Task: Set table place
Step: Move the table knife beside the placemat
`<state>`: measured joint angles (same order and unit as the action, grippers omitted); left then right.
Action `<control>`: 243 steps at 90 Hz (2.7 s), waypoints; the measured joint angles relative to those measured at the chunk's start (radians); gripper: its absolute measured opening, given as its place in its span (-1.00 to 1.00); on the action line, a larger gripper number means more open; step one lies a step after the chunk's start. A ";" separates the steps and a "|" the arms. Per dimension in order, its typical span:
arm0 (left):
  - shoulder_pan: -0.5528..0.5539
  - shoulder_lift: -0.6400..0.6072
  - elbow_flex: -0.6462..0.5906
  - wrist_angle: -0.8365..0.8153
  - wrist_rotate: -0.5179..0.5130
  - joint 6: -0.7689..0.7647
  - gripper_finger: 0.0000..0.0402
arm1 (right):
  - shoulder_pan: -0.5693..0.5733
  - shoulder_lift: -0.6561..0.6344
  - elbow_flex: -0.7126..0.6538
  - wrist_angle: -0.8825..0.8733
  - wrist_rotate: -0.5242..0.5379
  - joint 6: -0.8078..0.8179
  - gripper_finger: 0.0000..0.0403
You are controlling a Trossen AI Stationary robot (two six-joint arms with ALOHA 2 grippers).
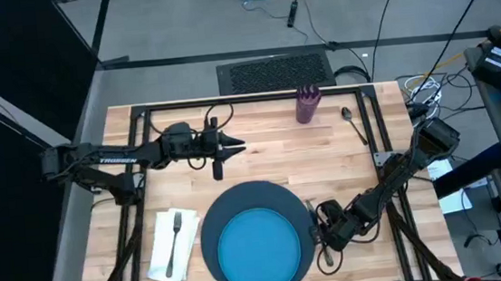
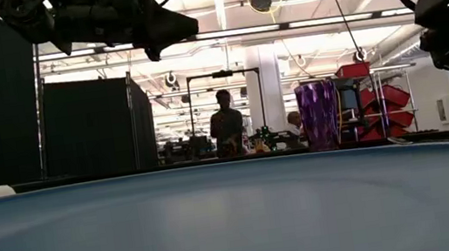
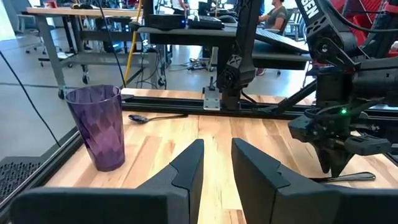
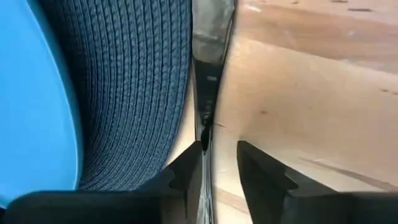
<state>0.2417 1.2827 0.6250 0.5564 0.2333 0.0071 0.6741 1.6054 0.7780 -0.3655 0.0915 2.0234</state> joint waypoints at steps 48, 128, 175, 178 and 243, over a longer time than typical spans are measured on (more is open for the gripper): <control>0.000 0.000 0.000 0.000 -0.001 0.000 -0.66 | -0.004 0.000 0.000 0.040 -0.123 -0.033 -0.73; 0.000 0.000 0.000 0.000 -0.002 0.000 -0.66 | 0.044 0.000 0.000 0.029 -0.171 0.016 -1.00; 0.000 0.000 0.000 -0.001 -0.003 -0.001 -0.66 | 0.066 0.050 0.002 0.101 -0.179 0.022 -1.00; 0.000 0.000 0.000 -0.001 -0.003 0.000 -0.66 | 0.065 0.050 0.002 0.103 -0.180 0.022 -1.00; 0.000 0.000 0.000 -0.002 -0.003 0.000 -0.66 | 0.049 0.056 -0.001 0.168 -0.169 -0.005 -1.00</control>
<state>0.2414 1.2827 0.6250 0.5545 0.2306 0.0066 0.7231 1.6615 0.7773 -0.1980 -0.0775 2.0182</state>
